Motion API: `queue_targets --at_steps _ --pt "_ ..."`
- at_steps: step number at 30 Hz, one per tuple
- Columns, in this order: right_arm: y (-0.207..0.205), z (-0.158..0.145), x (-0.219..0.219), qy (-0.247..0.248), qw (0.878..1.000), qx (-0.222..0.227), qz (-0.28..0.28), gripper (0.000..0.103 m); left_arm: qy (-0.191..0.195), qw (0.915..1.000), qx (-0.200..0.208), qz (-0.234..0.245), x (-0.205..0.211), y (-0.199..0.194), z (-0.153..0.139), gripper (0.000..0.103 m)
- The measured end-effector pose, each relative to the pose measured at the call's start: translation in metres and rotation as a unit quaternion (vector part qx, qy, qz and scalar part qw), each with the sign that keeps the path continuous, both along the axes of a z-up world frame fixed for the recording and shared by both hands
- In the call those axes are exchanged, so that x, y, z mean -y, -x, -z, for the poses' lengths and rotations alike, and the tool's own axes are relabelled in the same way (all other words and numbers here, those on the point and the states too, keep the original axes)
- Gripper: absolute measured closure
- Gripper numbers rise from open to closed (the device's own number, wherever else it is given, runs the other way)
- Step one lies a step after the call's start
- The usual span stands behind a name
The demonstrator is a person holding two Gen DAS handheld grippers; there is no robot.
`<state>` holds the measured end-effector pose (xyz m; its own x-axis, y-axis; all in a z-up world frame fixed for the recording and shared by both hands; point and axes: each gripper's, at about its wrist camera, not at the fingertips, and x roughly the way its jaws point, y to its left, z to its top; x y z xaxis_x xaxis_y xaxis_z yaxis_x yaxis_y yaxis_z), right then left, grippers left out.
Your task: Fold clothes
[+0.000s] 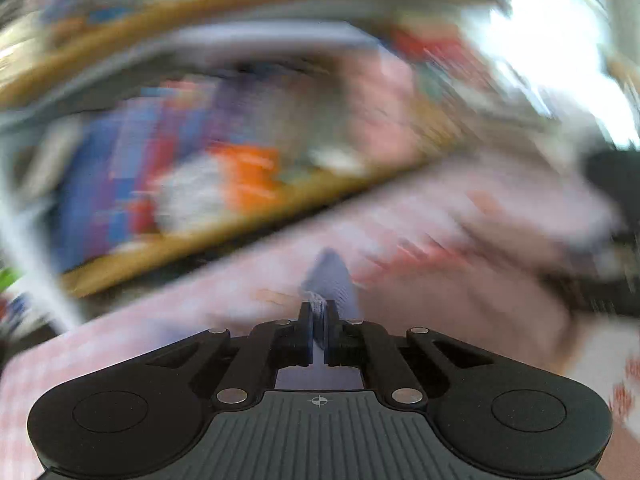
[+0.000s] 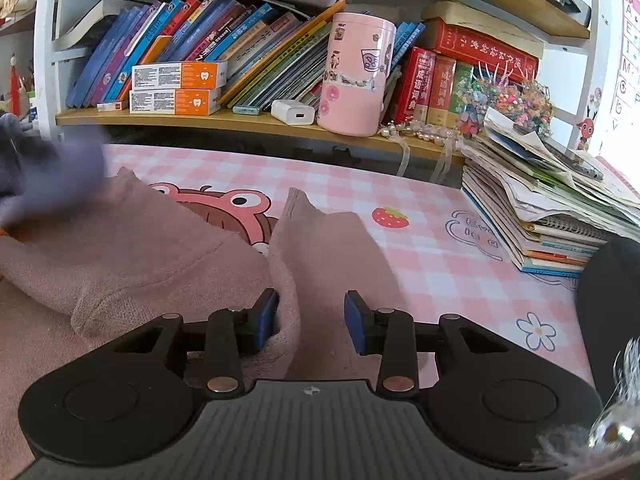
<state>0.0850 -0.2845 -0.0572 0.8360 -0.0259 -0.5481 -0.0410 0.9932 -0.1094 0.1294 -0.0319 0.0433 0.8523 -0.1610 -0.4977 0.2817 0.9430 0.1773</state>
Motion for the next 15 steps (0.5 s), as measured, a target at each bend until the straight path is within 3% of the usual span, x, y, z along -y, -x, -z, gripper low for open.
queue_targets --at_steps 2,4,7,10,14,15 --pt "0.0 0.0 0.0 0.001 1.0 0.0 0.0 0.069 0.02 0.9971 0.031 -0.066 -0.058 0.005 -0.027 0.099" --pt "0.0 0.0 0.0 0.002 1.0 -0.001 0.001 0.069 0.027 0.9884 0.05 -0.141 -0.116 0.014 -0.045 0.099" --pt "-0.001 0.0 -0.001 0.005 1.0 -0.002 0.001 0.069 0.043 0.9637 0.072 -0.253 -0.199 0.04 -0.055 0.099" --pt "-0.001 0.001 -0.001 0.007 1.0 -0.002 0.002 0.069 0.039 0.9353 0.096 -0.339 -0.257 0.067 -0.054 0.099" --pt "-0.002 0.001 -0.001 0.01 1.0 -0.002 0.003 0.069 0.045 0.9056 0.112 -0.407 -0.306 0.097 -0.043 0.095" --pt "-0.002 0.001 -0.001 0.012 1.0 -0.002 0.003 0.069 0.048 0.8982 0.116 -0.421 -0.314 0.103 -0.039 0.089"
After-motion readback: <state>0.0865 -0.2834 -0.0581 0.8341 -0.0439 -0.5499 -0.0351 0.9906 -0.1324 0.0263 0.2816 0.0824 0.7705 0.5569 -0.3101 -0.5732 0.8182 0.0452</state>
